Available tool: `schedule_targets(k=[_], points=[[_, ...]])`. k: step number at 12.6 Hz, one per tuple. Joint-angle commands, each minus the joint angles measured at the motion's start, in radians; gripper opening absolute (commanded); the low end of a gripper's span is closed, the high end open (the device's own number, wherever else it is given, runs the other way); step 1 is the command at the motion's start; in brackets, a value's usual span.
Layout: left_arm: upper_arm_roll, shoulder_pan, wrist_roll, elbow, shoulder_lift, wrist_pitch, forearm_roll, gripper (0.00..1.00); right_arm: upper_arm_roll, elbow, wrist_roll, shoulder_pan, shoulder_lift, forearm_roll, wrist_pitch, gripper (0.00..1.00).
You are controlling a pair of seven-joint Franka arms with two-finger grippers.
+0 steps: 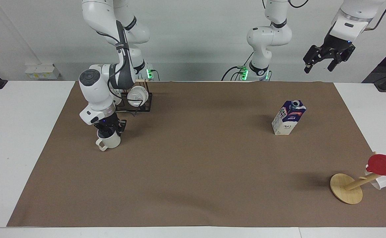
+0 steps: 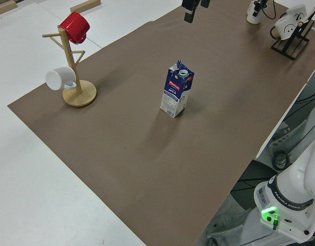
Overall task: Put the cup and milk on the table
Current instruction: 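Grasp the white mug with the right gripper and lift it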
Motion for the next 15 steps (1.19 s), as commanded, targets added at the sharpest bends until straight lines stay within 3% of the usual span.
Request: schedule_targets(k=[1,5,9,15], points=[[-0.002,0.013,0.005,0.002,0.0,0.005,-0.011,1.0,0.006,0.019,0.042,-0.007,0.003,0.013,0.008,0.0],[-0.004,0.001,-0.007,0.002,0.0,-0.001,-0.011,1.0,0.008,0.152,0.166,0.009,-0.017,0.012,-0.146,0.0],[-0.004,0.001,-0.007,0.002,0.001,0.01,-0.011,1.0,0.015,0.326,0.278,0.104,-0.016,0.007,-0.384,0.0],[-0.004,0.012,0.002,0.0,-0.002,-0.002,-0.011,1.0,0.015,0.341,0.621,0.362,-0.011,0.0,-0.391,0.0]])
